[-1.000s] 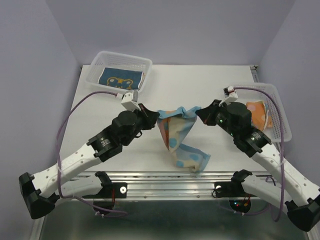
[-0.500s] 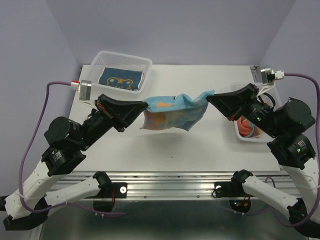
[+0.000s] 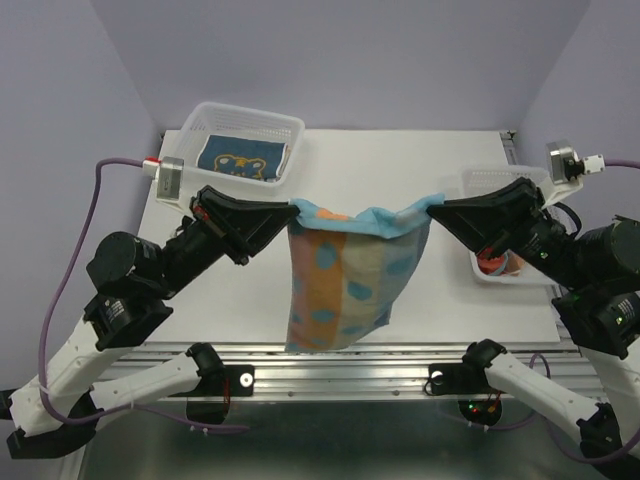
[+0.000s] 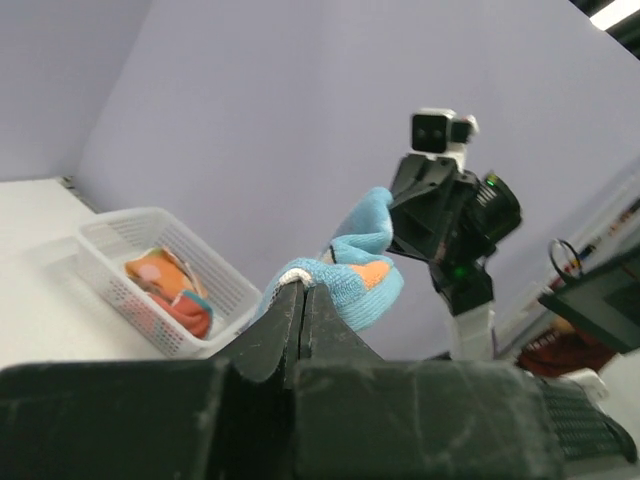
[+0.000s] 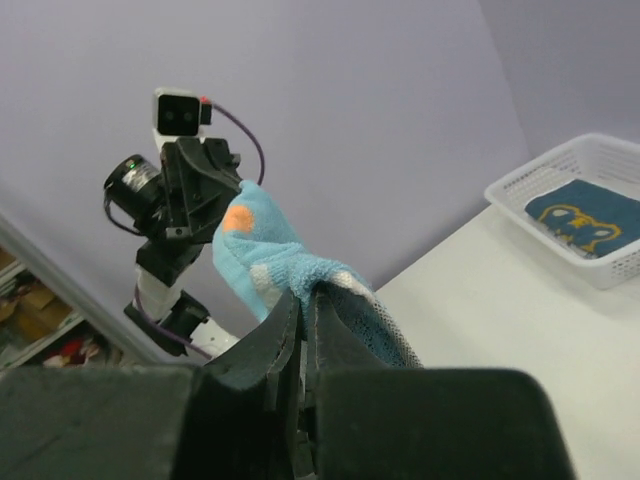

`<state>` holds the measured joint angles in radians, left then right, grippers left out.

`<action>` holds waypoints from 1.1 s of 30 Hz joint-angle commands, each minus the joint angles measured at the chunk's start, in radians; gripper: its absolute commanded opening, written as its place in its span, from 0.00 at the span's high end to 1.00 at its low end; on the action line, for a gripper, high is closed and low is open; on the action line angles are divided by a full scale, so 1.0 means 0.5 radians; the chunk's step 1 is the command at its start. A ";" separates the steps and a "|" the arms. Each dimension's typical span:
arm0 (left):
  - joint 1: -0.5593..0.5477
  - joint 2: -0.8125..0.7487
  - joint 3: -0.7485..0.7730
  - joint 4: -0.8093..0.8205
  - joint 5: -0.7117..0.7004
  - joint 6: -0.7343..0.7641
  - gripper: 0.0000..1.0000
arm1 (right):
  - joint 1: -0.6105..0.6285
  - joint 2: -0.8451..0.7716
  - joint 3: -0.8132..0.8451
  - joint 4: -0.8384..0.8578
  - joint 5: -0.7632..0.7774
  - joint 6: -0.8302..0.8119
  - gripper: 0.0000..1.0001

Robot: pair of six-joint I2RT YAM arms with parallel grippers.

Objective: Fold and stack the towels
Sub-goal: Flatten out the crumpled towel

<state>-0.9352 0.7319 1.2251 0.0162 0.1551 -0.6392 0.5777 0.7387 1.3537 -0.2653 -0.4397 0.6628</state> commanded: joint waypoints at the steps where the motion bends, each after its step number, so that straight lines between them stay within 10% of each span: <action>1: -0.007 0.006 -0.069 0.106 -0.453 0.060 1.00 | 0.016 0.075 -0.047 -0.055 0.507 -0.169 0.99; 6: 0.039 0.217 -0.263 0.136 -0.920 0.082 1.00 | 0.013 0.246 -0.283 0.000 1.123 -0.285 0.99; 11: 0.563 0.673 -0.358 0.326 -0.548 0.030 1.00 | -0.008 0.687 -0.474 0.315 1.786 -0.469 0.99; 25: 1.137 2.009 0.209 0.587 -0.108 0.302 1.00 | -0.625 2.047 -0.097 0.856 1.012 -0.479 0.99; 33: 1.149 2.224 0.287 0.572 0.021 0.318 1.00 | -0.662 2.167 -0.038 0.792 0.870 -0.406 0.99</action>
<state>-0.3710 1.8652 1.3510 0.2646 0.1520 -0.5121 0.2619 1.8576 1.2812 0.0811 0.0277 0.4492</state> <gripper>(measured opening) 0.029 0.039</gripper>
